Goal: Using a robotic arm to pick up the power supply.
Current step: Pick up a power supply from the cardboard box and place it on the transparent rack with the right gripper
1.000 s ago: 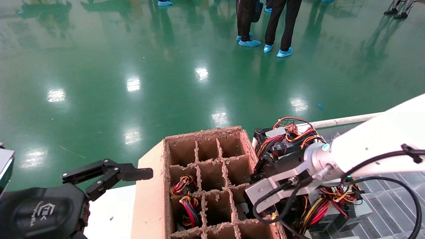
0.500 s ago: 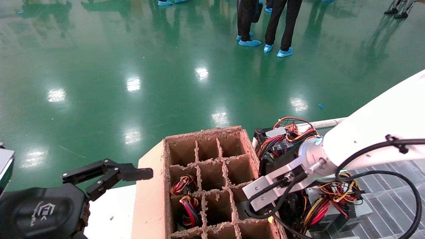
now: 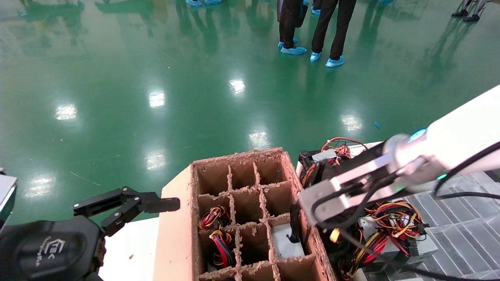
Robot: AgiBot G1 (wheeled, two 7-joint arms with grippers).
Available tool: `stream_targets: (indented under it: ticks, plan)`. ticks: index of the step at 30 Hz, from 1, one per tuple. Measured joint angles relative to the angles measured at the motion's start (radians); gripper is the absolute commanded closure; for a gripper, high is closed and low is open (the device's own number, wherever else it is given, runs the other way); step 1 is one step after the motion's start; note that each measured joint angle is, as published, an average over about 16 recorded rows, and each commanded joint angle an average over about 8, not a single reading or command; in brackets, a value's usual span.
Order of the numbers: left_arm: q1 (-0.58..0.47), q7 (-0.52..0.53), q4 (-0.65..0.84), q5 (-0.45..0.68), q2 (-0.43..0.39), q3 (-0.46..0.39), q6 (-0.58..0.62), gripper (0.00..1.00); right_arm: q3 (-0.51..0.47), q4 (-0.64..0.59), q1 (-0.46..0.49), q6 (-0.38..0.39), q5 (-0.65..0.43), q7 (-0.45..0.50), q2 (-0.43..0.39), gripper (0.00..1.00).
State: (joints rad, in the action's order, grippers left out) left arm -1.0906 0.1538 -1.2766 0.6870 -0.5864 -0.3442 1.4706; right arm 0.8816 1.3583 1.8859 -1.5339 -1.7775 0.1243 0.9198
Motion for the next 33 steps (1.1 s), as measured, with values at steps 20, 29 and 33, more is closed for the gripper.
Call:
stream_targets:
  ticks: [20,29,33]
  plan:
    - [0.000,0.000,0.000,0.000,0.000,0.000,0.000,0.00,-0.115,-0.015,0.185,0.273,-0.167,0.004,-0.135,1.00]
    - [0.000,0.000,0.000,0.000,0.000,-0.001,0.000,0.00,-0.115,-0.089,0.183,0.399,-0.280,-0.036,-0.124,1.00]
    - [0.000,0.000,0.000,0.000,0.000,-0.001,0.000,0.00,-0.109,-0.139,0.178,0.437,-0.302,-0.081,-0.120,1.00]
